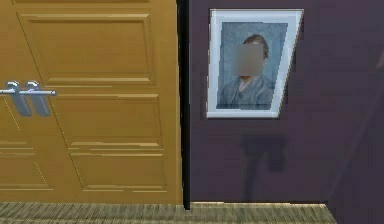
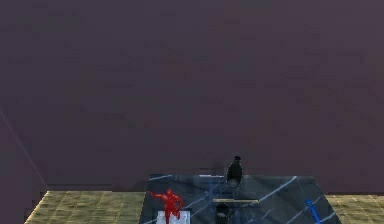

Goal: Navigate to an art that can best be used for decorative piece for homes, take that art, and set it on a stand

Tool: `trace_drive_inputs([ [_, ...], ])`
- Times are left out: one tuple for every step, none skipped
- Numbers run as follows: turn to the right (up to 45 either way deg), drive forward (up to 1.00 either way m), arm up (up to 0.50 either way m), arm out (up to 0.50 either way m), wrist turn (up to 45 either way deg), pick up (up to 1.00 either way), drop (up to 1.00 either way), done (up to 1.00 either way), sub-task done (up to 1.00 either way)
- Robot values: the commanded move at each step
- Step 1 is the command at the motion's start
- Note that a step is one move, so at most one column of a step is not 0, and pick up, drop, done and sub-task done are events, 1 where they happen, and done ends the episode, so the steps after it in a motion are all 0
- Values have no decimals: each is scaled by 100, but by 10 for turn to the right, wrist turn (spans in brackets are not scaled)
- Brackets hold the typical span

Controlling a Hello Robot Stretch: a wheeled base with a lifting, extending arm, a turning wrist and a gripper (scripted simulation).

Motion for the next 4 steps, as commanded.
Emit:
trace_drive_inputs([
  [0, 0, 0, 0, 450, 0, 0, 0, 0],
  [0, 0, 0, 0, 450, 0, 0, 0, 0],
  [0, 0, 0, 0, 390, 0, 0, 0, 0],
  [0, 0, -30, 0, 0, 0, 0, 0, 0],
])
